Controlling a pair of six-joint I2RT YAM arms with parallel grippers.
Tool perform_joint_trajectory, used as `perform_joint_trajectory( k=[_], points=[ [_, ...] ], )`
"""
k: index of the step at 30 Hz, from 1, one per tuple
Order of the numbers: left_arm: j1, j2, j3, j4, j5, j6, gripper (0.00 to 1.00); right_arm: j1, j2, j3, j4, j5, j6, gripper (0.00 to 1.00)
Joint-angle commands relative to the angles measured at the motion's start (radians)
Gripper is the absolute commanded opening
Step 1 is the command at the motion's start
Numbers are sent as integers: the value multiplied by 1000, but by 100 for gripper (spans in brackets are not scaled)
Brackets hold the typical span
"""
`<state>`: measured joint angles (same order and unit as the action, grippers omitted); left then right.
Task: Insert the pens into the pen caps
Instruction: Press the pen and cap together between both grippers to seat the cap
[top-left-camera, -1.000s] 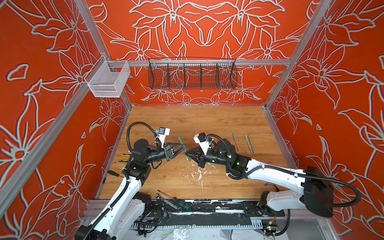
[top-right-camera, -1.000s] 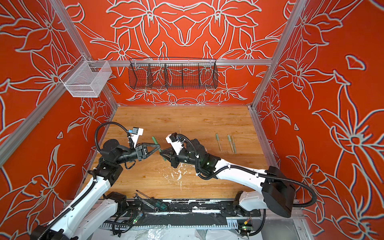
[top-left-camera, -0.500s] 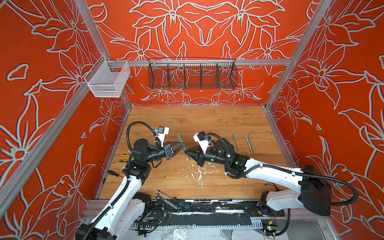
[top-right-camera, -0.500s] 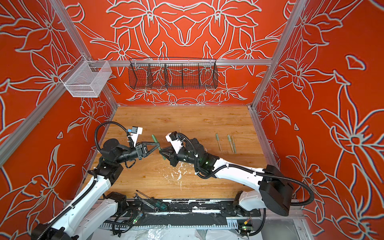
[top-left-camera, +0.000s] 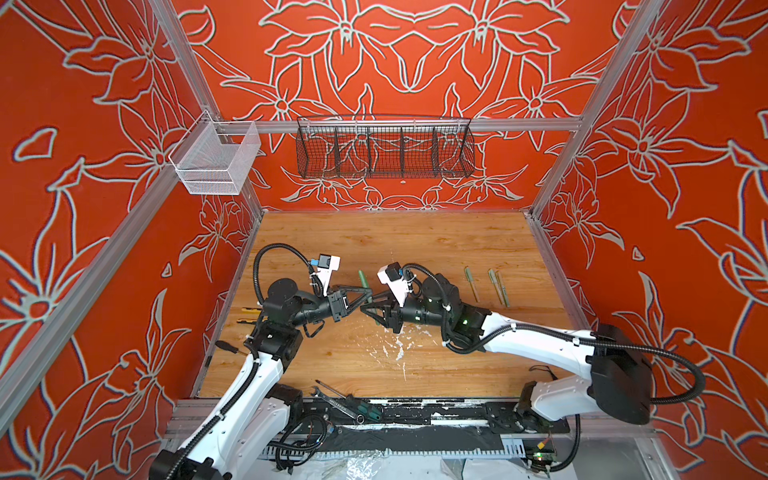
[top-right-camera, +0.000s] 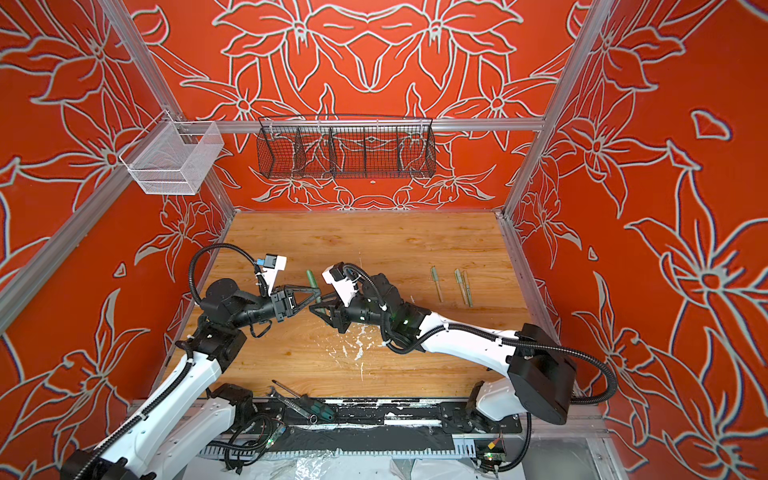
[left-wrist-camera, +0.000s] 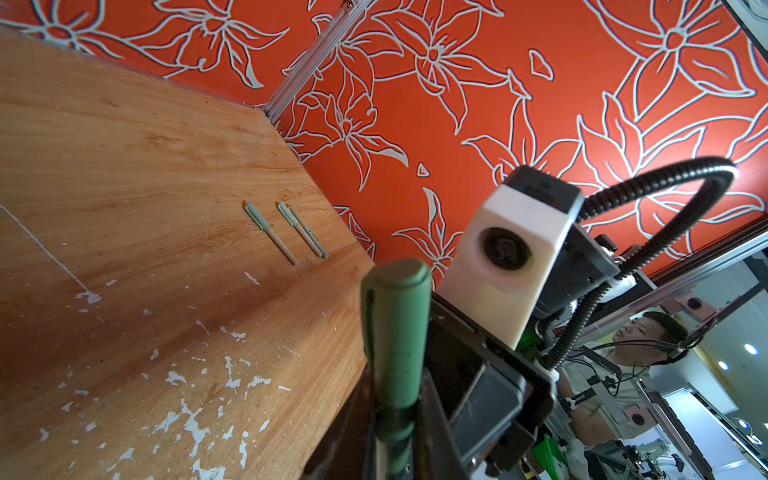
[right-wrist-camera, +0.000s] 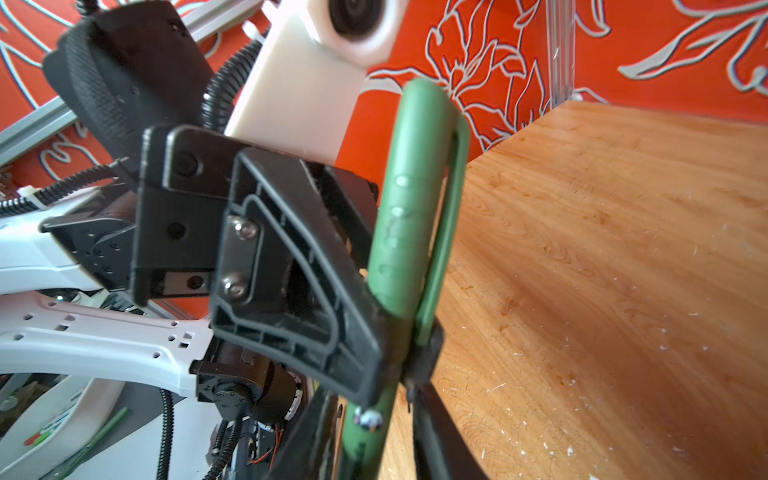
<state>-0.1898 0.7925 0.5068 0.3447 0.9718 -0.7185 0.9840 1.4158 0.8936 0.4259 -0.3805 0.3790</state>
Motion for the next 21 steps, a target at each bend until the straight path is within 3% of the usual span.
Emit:
perform_joint_trajectory(
  k=[1, 6, 12, 21],
  points=[
    [-4, -33, 8, 15, 51, 2, 0, -1, 17, 44, -44, -11, 12, 29],
    [-7, -52, 7, 9, 51, 13, 0, -5, 14, 58, -66, -2, 40, 22],
    [-19, -54, 7, -1, 47, 32, 0, -25, 29, 154, -252, 18, 80, 23],
    [-32, -65, 6, -27, 25, 60, 0, -49, 53, 233, -422, -40, 116, 25]
  ],
)
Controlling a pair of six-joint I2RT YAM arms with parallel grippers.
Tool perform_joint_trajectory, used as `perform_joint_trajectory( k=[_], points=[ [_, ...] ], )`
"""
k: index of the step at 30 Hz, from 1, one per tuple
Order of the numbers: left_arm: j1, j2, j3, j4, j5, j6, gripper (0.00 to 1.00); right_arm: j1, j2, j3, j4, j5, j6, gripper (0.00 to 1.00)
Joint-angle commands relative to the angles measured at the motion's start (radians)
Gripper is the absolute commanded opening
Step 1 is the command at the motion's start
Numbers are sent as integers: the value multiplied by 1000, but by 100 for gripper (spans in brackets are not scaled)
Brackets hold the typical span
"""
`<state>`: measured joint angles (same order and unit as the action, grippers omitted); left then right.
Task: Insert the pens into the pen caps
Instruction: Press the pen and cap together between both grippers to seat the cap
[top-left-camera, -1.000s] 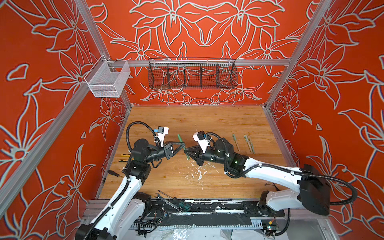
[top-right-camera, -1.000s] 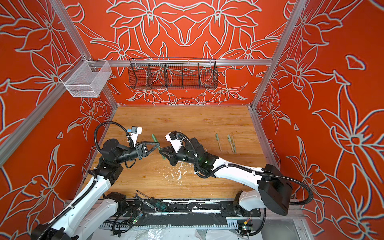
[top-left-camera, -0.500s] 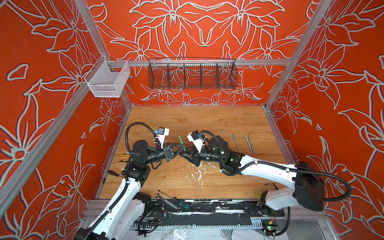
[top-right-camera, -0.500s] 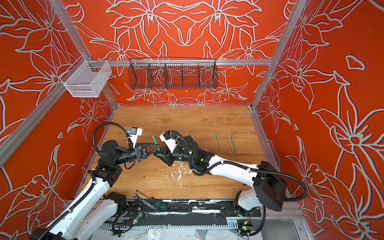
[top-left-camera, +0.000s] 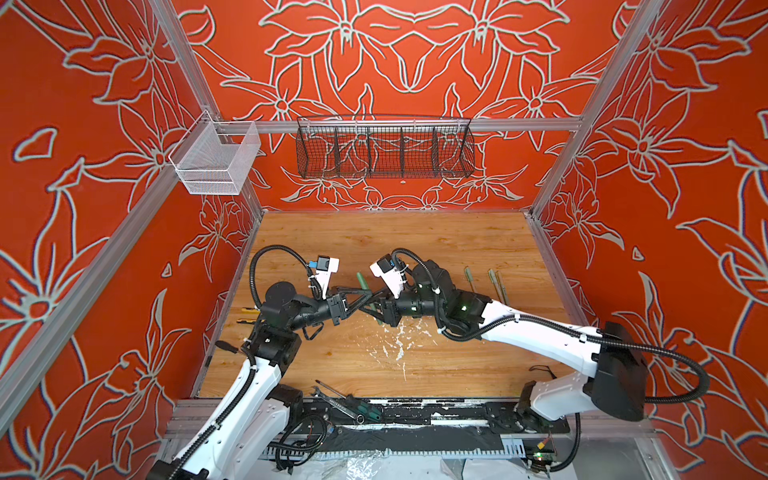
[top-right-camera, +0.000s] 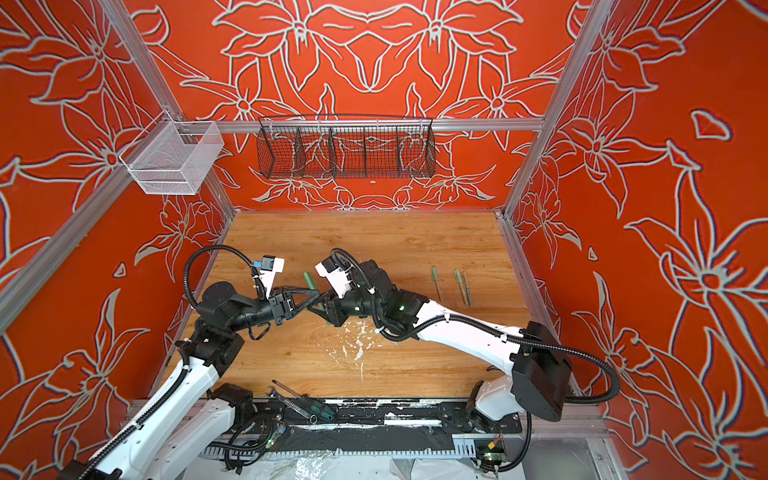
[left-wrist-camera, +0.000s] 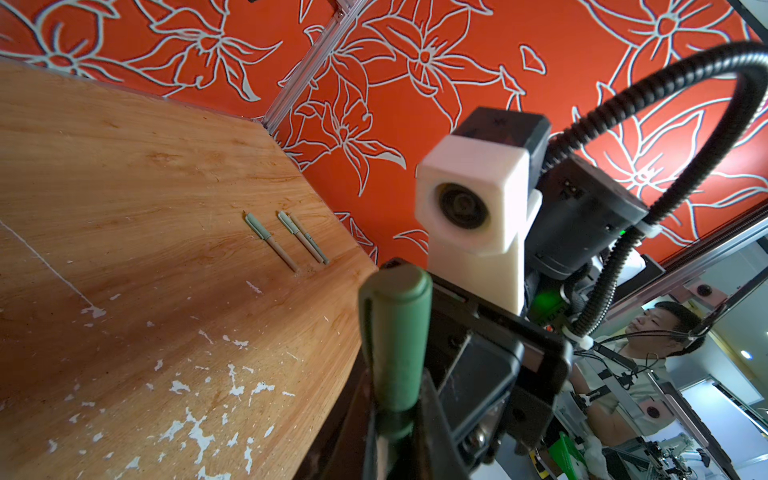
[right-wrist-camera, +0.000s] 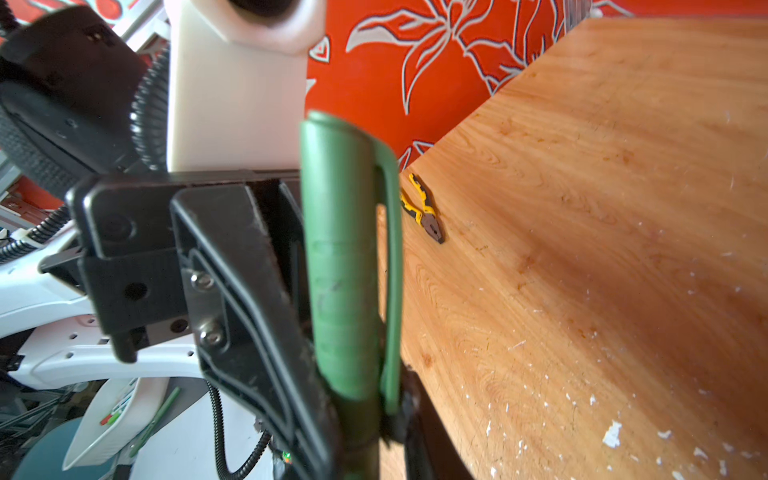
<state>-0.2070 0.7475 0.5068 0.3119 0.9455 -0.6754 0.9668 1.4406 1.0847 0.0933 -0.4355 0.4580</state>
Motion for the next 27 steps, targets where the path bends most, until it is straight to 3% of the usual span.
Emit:
perform_joint_trajectory(
  k=[1, 3, 11, 13, 16, 20, 21, 24, 27],
  points=[
    [-15, -20, 7, 5, 52, 18, 0, -33, 37, 56, -117, 13, 40, 24],
    [-15, -20, 7, 6, 51, 18, 0, -34, 45, 72, -147, 10, 47, 24],
    [-19, -25, 9, 9, 46, 11, 0, -42, 66, 93, -195, 20, 67, 0],
    [-19, -29, 10, 12, 46, 7, 3, -45, 64, 89, -195, 26, 73, 0],
    [-19, -38, 19, 7, 40, 5, 21, -49, 60, 79, -189, 33, 74, 0],
    [-17, -55, 54, -32, 12, 10, 71, -54, 57, 58, -180, 22, 63, 0],
    [-17, -57, 67, -45, 2, 14, 78, -53, 53, 46, -164, 14, 58, 0],
    [-15, -52, 91, -63, -13, 19, 91, -53, 38, 13, -132, -3, 44, 0],
    [-15, -29, 107, -66, 2, 20, 92, -54, 15, -27, -92, -18, 21, 0]
  ],
)
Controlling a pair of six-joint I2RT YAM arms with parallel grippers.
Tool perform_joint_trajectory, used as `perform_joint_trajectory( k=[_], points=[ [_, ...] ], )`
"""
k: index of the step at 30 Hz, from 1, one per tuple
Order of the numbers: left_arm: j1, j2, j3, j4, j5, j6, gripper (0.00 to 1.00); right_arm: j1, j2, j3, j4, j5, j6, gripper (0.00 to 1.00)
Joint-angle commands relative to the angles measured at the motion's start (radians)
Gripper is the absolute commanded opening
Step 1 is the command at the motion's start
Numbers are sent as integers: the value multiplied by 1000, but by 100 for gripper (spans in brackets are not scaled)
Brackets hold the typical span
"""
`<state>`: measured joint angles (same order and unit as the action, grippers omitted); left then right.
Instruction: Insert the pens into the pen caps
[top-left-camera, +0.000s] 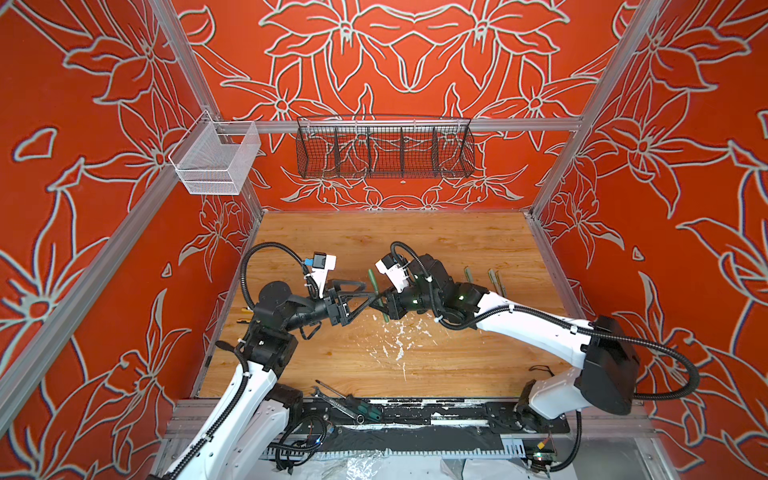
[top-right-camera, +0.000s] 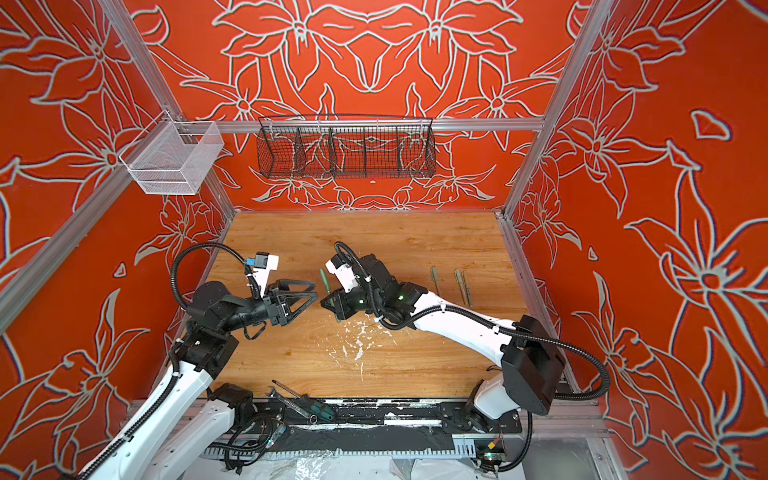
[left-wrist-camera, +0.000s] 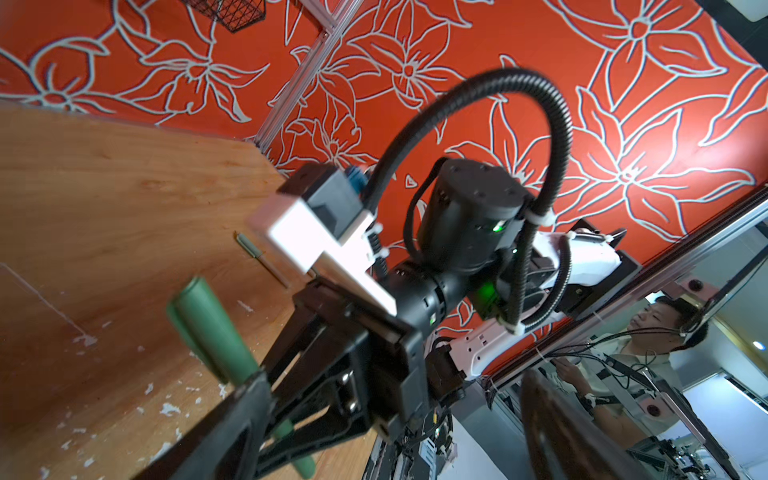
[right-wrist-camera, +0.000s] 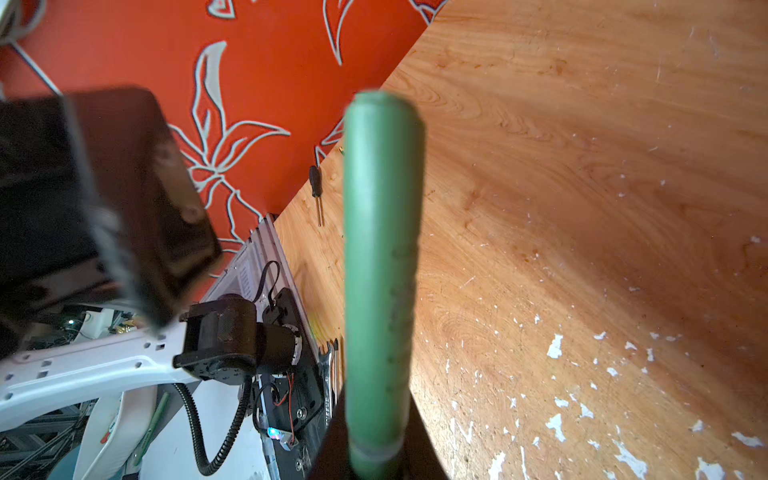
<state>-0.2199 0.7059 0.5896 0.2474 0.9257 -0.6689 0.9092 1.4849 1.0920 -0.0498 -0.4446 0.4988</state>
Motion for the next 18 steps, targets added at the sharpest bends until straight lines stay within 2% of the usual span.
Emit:
perform_joint_trajectory(
  k=[1, 11, 18],
  points=[
    [-2, 19, 27, -5, 24, 16, 92, 4, -41, -47, 68, -13, -25, 0],
    [-3, 21, 31, -112, 37, 90, 89, 5, -199, -282, 379, -126, -136, 0],
    [-20, 22, 24, -63, 111, 74, 83, 5, -252, -379, 534, -143, -186, 0]
  ],
)
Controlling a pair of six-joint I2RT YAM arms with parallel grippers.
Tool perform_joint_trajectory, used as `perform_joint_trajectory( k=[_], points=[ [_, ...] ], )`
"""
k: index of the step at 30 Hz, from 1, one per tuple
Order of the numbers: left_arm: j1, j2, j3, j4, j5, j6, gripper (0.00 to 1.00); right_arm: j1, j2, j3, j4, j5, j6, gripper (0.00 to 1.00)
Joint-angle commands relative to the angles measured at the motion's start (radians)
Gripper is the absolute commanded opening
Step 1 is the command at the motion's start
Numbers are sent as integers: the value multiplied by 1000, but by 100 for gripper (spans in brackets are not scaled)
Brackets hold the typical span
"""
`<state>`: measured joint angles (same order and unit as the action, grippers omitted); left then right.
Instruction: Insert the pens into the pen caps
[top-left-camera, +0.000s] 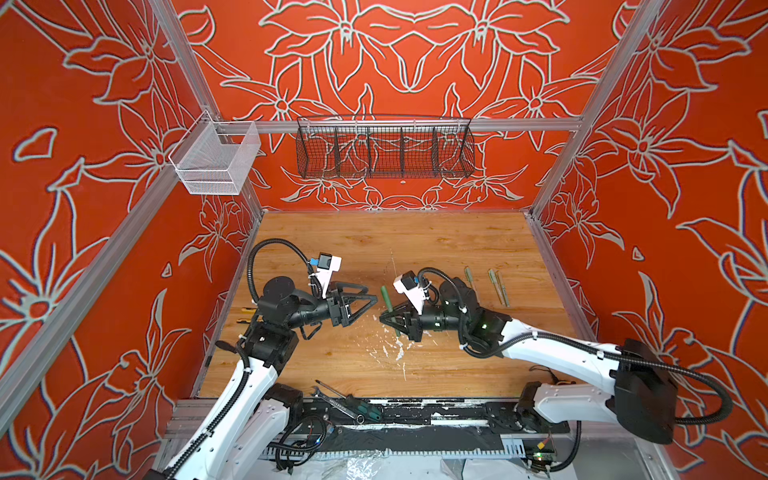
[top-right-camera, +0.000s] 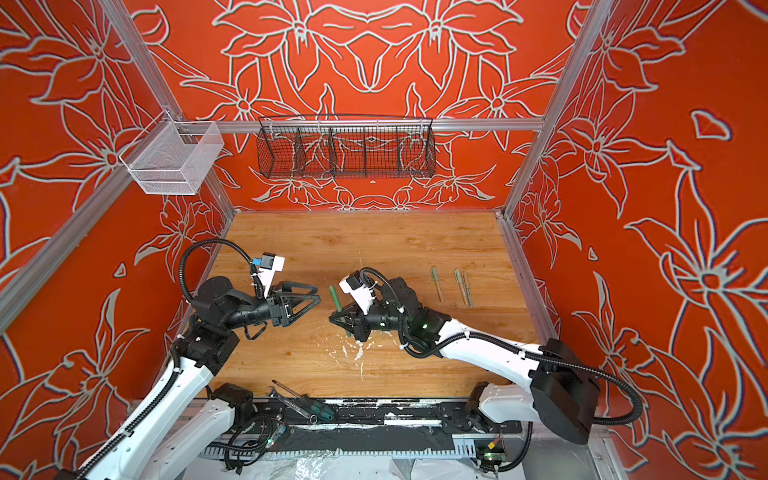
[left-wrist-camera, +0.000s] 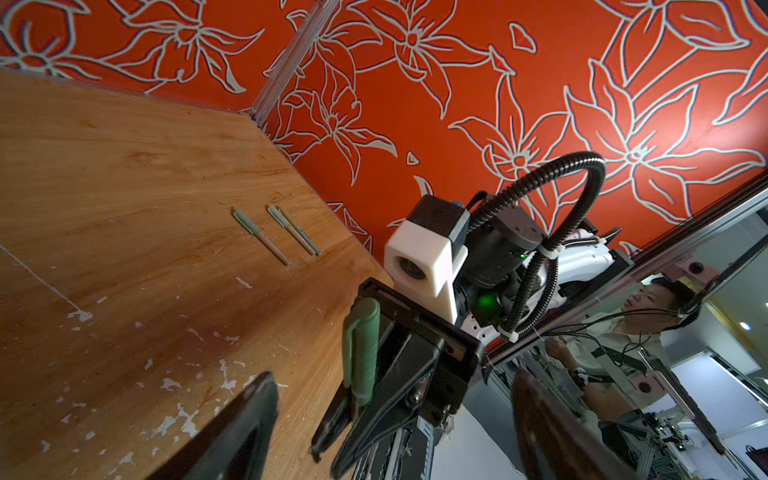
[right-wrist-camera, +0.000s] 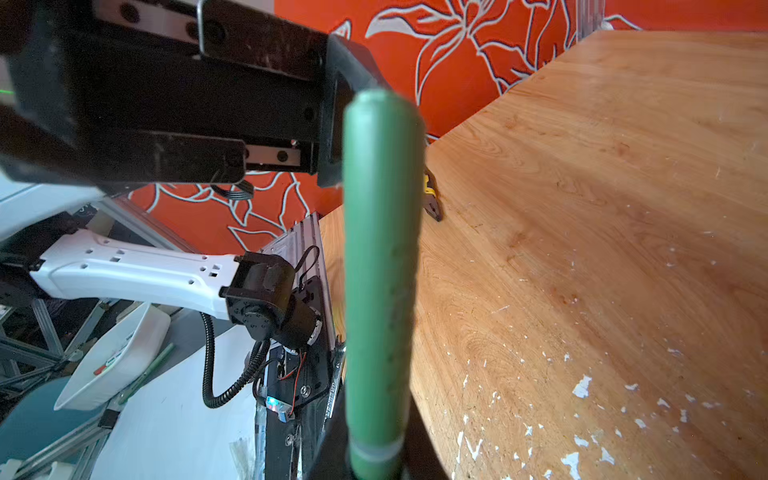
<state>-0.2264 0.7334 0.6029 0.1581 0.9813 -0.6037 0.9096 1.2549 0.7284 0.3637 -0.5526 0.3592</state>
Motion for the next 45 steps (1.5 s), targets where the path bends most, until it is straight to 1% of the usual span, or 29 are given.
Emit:
perform_joint_trajectory(
  k=[1, 4, 6, 9, 12, 14, 17, 21, 23, 28, 33, 38, 41, 45],
  points=[
    [-20, 0, 11, 35, 62, 6, 81, 5, -25, -18, 130, -51, -55, 0],
    [-45, 17, 12, 68, 82, 4, 74, 14, -28, -24, 157, -104, -96, 0],
    [-64, 28, 16, 91, 97, -1, 73, 21, -24, -19, 156, -127, -119, 0],
    [-84, 41, 32, 72, 91, 23, 72, 28, -16, -4, 148, -143, -136, 0],
    [-90, 44, 40, 61, 83, 41, 67, 34, -8, 9, 147, -155, -137, 0],
    [-92, 50, 43, 70, 87, 42, 58, 39, -3, 16, 148, -161, -136, 0],
    [-98, 59, 46, 76, 95, 45, 49, 42, 1, 33, 148, -169, -126, 0],
    [-114, 73, 47, 108, 116, 39, 43, 46, 20, 63, 144, -185, -102, 0],
    [-125, 81, 53, 110, 123, 47, 37, 46, 29, 78, 147, -187, -88, 0],
    [-137, 86, 53, 104, 130, 55, 17, 45, 40, 107, 142, -175, -56, 0],
    [-137, 68, 52, 83, 118, 73, 0, 46, 41, 123, 124, -160, -39, 0],
    [-137, 67, 51, 87, 121, 68, 0, 45, 33, 126, 115, -140, -33, 0],
    [-141, 69, 44, 104, 131, 52, 0, 46, 17, 133, 105, -91, -26, 0],
    [-160, 64, 43, 83, 125, 64, 0, 46, -11, 158, 79, -1, -31, 0]
  ],
)
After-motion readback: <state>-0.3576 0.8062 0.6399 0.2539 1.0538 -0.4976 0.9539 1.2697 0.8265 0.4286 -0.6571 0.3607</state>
